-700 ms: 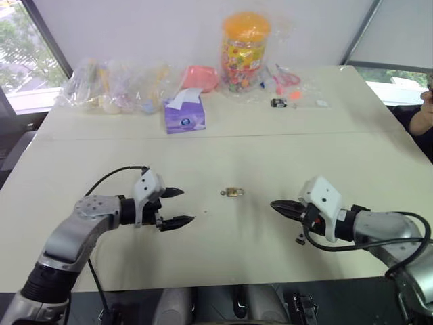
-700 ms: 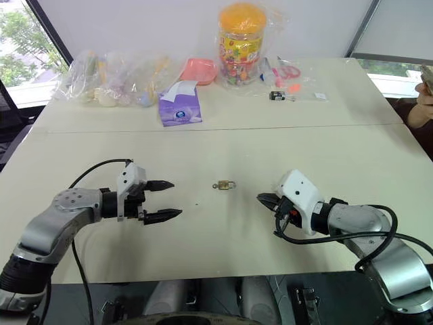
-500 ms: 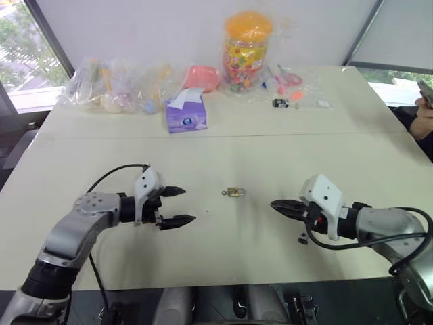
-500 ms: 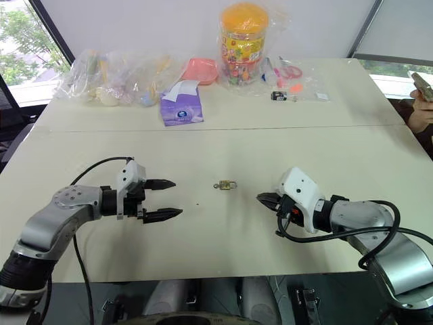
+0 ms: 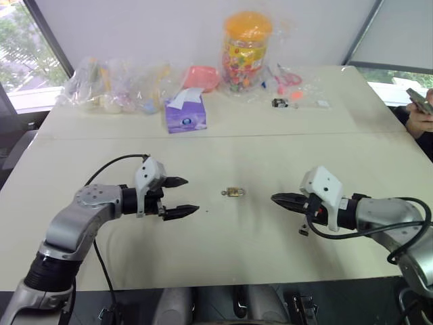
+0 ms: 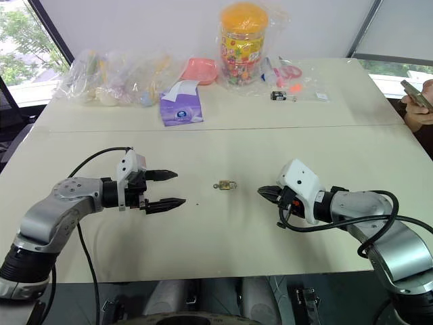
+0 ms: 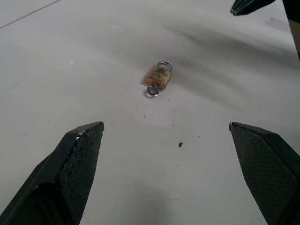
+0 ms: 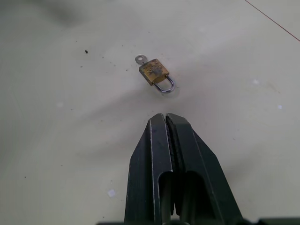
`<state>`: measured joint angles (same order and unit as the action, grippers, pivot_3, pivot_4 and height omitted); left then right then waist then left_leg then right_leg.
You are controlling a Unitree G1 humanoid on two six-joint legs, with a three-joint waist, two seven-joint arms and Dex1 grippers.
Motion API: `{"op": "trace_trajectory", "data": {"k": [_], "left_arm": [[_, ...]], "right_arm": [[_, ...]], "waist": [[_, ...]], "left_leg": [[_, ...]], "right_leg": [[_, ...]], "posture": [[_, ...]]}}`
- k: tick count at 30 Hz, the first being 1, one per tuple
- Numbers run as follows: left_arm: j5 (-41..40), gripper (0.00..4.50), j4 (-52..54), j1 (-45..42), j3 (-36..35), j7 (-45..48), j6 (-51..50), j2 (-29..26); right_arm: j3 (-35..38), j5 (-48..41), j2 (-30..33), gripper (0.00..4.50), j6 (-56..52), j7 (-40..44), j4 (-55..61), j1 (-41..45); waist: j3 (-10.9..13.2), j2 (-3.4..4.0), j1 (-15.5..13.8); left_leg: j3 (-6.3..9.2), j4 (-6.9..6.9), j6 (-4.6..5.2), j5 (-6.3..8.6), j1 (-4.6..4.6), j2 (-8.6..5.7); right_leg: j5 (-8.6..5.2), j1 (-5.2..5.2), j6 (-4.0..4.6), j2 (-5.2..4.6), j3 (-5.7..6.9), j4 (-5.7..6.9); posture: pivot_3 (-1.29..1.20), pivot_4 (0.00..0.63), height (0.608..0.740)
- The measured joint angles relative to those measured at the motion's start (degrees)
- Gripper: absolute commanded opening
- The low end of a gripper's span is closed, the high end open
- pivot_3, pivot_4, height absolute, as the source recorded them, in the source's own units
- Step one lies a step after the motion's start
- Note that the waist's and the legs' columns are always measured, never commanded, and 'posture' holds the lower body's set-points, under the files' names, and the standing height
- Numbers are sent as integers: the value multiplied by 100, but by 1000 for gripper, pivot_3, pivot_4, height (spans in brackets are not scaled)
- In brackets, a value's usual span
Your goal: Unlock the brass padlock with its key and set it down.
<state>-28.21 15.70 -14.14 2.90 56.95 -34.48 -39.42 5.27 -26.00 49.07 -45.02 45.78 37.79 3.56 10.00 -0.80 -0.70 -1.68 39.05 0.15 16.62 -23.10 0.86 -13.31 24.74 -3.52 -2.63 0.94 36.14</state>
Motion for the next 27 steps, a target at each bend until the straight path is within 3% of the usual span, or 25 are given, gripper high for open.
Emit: {"op": "trace_trajectory", "data": {"k": [12,15,22,27], "left_arm": [[11,4462,-5,4,4,-22,3,10],[16,4500,-8,20,4,-21,4,2],[56,4500,-9,24,45,-23,14,1],[82,4500,4,54,45,-36,23,-11]], "right_arm": [[-326,2,117,0,186,296,-392,533],[-577,75,150,833,313,440,-647,831],[-1933,785,-127,4372,972,1265,-2279,2260],[-2593,1241,-602,4445,1448,1746,-3332,2924]], "waist": [[0,0,-2],[0,0,5],[0,1,47],[1,1,32]], "left_leg": [[0,0,0,0,1,-1],[-1,3,0,0,3,-1],[-4,1,1,0,9,1],[-4,2,1,-1,4,0]], "right_leg": [[0,0,0,0,0,1],[0,-3,0,0,0,2],[2,-2,1,7,-1,5],[3,0,0,3,-1,6]], "posture": [[0,150,737],[0,150,737],[0,150,737],[0,150,737]]}}
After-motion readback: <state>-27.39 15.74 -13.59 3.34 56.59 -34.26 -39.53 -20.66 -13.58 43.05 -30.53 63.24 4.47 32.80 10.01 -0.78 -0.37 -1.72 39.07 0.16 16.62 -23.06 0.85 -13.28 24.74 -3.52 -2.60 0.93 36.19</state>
